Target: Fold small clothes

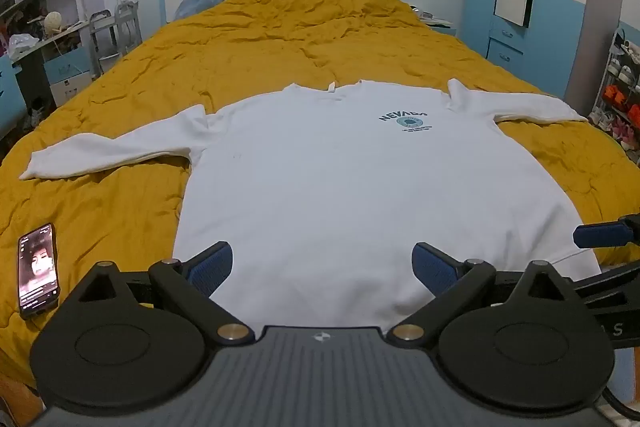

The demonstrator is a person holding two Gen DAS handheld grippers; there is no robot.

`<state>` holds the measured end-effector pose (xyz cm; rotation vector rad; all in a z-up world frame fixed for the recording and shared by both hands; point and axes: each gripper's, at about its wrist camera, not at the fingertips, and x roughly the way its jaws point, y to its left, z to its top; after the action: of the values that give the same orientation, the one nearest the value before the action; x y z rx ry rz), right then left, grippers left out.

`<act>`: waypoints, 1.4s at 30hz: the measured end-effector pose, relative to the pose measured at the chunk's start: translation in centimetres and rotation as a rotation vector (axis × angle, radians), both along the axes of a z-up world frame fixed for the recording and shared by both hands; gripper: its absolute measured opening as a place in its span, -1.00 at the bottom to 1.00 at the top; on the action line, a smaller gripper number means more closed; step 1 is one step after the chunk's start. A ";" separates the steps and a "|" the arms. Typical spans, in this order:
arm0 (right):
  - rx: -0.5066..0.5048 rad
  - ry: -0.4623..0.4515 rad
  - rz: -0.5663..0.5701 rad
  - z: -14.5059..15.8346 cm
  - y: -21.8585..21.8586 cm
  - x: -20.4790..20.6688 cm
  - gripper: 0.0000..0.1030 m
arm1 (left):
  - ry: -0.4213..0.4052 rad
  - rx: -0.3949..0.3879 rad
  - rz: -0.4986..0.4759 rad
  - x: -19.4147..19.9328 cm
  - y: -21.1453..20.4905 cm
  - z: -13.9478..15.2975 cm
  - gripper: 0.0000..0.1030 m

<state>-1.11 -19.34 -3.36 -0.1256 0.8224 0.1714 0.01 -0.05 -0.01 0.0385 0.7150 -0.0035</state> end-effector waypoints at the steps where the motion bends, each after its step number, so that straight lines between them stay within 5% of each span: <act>1: -0.002 0.000 0.000 0.0 0.0 0.0 0.61 | 0.000 -0.001 0.001 0.0 0.0 0.0 1.00; 42: -0.005 -0.007 -0.002 -0.4 0.6 0.3 0.61 | -0.001 -0.005 -0.022 -0.1 0.0 0.1 1.00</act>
<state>-0.80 -18.76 -3.71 -0.1304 0.8159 0.1671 -0.05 -0.08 0.12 0.0415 0.7134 -0.0263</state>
